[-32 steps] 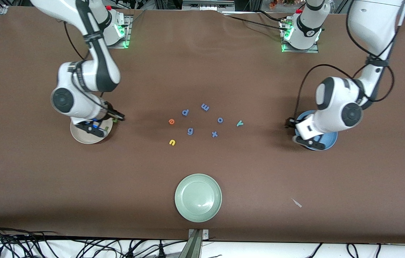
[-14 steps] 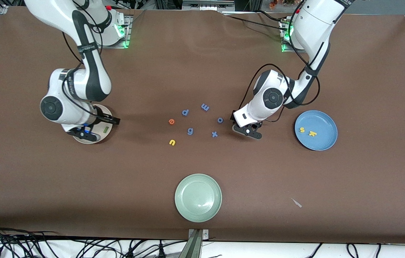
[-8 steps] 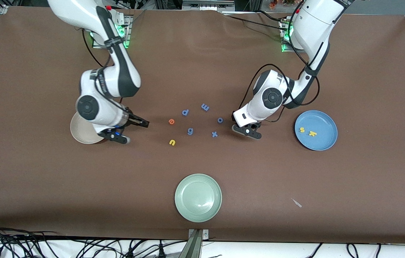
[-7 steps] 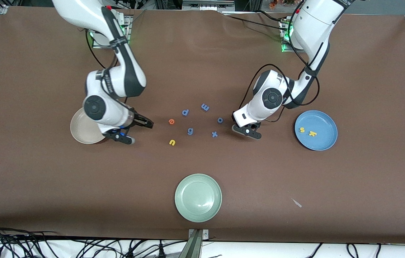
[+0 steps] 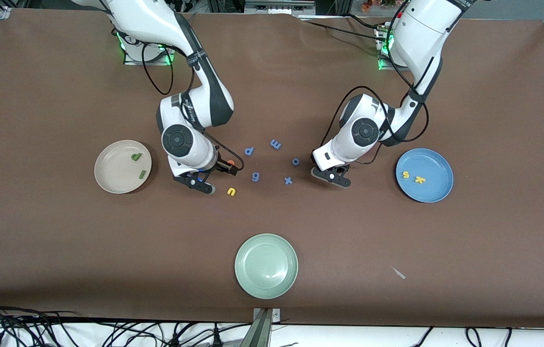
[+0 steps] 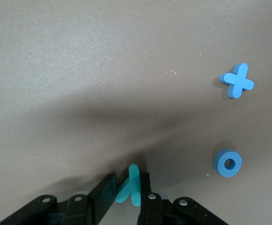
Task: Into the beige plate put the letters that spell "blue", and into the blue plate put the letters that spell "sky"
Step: 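Grasp the orange e with the right gripper while the left gripper grasps the teal y, then carry the teal y to the blue plate and release it with the left gripper, then drop the e on the beige plate while the left gripper returns to rest, then reach to the yellow u and grasp it with the right gripper, then carry the yellow u to the beige plate and release it with the right gripper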
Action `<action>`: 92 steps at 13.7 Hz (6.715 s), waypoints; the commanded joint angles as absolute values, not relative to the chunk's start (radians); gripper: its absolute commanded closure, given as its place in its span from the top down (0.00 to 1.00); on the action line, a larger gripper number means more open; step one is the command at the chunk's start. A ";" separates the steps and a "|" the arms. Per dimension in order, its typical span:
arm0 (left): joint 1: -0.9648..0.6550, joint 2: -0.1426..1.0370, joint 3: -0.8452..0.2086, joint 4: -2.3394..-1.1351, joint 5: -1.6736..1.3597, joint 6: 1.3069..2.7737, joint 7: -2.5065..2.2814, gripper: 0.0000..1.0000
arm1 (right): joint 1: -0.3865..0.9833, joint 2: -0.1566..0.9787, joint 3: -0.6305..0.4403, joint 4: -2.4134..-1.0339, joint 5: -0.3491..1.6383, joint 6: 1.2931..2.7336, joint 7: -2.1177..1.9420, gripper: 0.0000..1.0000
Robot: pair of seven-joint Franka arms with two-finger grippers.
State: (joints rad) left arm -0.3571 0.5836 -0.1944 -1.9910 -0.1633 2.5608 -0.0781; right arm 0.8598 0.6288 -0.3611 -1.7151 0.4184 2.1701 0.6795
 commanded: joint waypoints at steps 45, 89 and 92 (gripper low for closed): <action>0.017 -0.084 -0.061 -1.650 -0.014 1.521 0.003 1.00 | 0.839 0.569 -0.779 -1.911 0.445 1.887 0.017 0.10; 0.037 -0.041 -0.069 -1.608 -0.014 1.503 -0.009 1.00 | 0.939 0.960 -0.538 -1.402 0.712 2.174 0.492 0.00; 0.037 -0.043 -0.069 -1.608 -0.014 1.503 -0.009 1.00 | 0.924 0.925 -0.551 -1.398 0.709 2.085 0.480 0.00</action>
